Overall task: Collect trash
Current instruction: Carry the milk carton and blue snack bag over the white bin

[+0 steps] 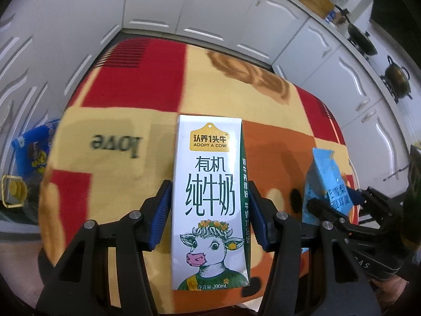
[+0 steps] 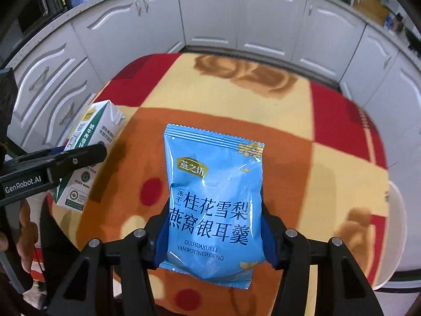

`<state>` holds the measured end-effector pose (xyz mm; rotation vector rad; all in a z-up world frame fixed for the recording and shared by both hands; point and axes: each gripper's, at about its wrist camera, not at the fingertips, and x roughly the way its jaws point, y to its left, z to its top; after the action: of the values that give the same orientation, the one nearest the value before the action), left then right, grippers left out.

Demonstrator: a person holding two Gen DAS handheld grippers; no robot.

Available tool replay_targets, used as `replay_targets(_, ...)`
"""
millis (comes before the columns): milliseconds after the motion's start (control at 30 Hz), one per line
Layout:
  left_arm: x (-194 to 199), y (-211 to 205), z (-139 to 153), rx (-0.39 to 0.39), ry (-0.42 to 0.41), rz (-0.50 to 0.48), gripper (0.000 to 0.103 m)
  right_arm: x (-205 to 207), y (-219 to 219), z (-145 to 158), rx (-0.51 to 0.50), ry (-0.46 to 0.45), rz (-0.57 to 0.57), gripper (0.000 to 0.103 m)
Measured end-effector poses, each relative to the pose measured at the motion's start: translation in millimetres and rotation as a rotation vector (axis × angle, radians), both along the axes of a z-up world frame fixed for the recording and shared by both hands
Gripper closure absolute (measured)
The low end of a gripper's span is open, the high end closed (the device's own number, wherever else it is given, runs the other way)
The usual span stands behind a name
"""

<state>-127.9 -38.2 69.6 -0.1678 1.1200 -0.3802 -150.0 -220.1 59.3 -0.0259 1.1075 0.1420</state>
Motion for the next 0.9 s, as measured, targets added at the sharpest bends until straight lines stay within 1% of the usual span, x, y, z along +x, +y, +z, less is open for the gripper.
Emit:
replay_targets(267, 0, -52, 5, 0.012, -0.024, -0.071, 0.050, -17, -45, 6, -0.009, -0.039, -0.056, 0.048)
replay_targets(467, 0, -104, 11, 0.013, -0.044, -0.143, 0.050, -27, -87, 11, -0.017, -0.064, -0.115, 0.048)
replay_targets(667, 0, -166, 17, 0.030, -0.067, -0.237, 0.050, -42, -146, 17, -0.023, -0.089, -0.211, 0.048)
replay_targets(833, -3, -223, 20, 0.043, -0.088, -0.322, 0.050, -58, -205, 21, -0.024, -0.101, -0.316, 0.048)
replay_targets(900, -4, -243, 21, 0.038, -0.095, -0.350, 0.050, -65, -228, 21, -0.025, -0.102, -0.360, 0.048)
